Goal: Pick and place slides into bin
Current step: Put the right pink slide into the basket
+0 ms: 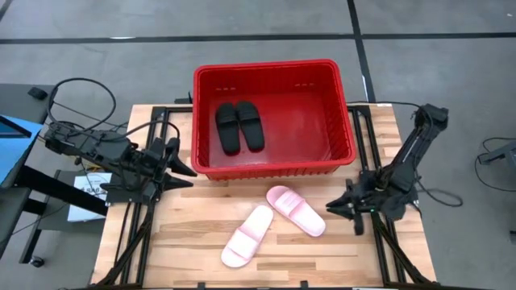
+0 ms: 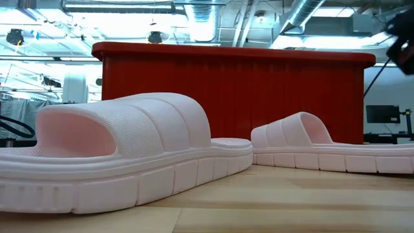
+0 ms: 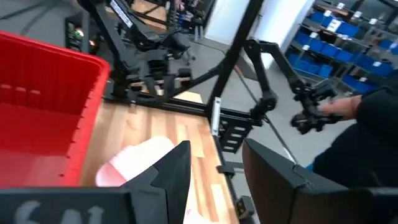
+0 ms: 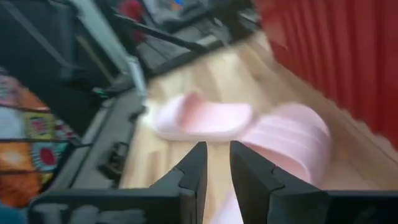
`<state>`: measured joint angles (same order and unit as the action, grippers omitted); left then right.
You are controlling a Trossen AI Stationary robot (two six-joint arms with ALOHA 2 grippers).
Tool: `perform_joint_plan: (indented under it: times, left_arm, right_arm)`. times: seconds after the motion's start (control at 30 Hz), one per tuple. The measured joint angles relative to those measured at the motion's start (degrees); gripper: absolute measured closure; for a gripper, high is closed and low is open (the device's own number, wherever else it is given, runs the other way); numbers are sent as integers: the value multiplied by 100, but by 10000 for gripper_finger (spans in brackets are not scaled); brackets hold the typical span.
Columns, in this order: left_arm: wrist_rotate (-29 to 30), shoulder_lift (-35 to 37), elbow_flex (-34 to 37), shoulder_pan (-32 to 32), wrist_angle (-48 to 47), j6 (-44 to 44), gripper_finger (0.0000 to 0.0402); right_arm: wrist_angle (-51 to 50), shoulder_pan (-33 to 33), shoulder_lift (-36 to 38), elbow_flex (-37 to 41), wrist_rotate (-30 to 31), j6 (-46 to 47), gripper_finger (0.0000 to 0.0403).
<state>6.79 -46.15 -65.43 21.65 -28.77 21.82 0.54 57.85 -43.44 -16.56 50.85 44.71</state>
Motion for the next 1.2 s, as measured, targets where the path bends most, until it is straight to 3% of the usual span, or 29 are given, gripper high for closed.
perform_joint_plan:
  times: [0.2,0.4,0.6,0.97,1.2]
  left_arm:
    - [-239,0,0,0,0,147,266]
    - [-250,0,0,0,-2,9,266]
    - [-253,0,0,0,-2,-22,266]
    - [-266,0,0,0,-22,-28,266]
    - [-646,0,0,2,-22,-26,266]
  right_arm:
    - [78,-526,-731,-8,-71,736,342]
    - [394,-1032,-1431,-8,-1021,804,342]
    - [961,-1300,-2135,-8,-1179,931,334]
    - [1212,-1652,-2954,-8,-1200,1082,242]
    - [1223,-1948,-3461,-8,-1303,1086,196]
